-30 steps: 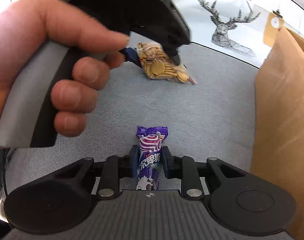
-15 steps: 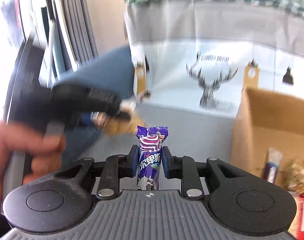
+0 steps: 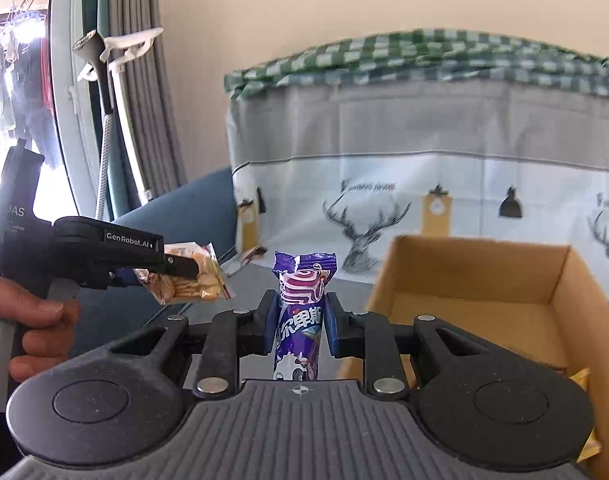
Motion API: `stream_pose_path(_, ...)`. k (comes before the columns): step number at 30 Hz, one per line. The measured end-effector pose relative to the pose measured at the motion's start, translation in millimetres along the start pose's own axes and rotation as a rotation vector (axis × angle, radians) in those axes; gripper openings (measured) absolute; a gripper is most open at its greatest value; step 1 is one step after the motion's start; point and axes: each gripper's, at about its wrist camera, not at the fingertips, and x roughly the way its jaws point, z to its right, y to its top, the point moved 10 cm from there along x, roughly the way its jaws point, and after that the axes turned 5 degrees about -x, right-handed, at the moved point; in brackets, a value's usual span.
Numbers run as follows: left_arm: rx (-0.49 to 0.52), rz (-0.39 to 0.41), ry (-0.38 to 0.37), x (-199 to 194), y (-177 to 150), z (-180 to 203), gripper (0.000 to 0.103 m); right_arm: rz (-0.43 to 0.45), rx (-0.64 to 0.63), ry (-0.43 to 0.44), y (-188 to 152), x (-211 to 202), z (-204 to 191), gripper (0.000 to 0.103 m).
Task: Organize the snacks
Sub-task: 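Carry the purple candy bar and clear cracker bag over the box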
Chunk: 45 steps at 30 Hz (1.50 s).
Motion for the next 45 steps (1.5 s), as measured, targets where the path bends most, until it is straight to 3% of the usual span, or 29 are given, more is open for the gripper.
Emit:
stream_pose_path(9, 0.044, 0.030, -0.097, 11.4, -5.1, 55.3, 0.052, 0.028, -0.059, -0.084, -2.3, -22.2, 44.5, 0.025)
stream_pose_path(23, 0.160, 0.076, -0.271, 12.5, -24.0, 137.7, 0.052, 0.071, 0.056, -0.258, -7.5, -52.7, 129.5, 0.025)
stream_pose_path(45, 0.202, 0.084, -0.339, 10.5, -37.5, 164.5, 0.052, 0.084, 0.086, -0.304, -12.1, -57.4, 147.3, 0.026)
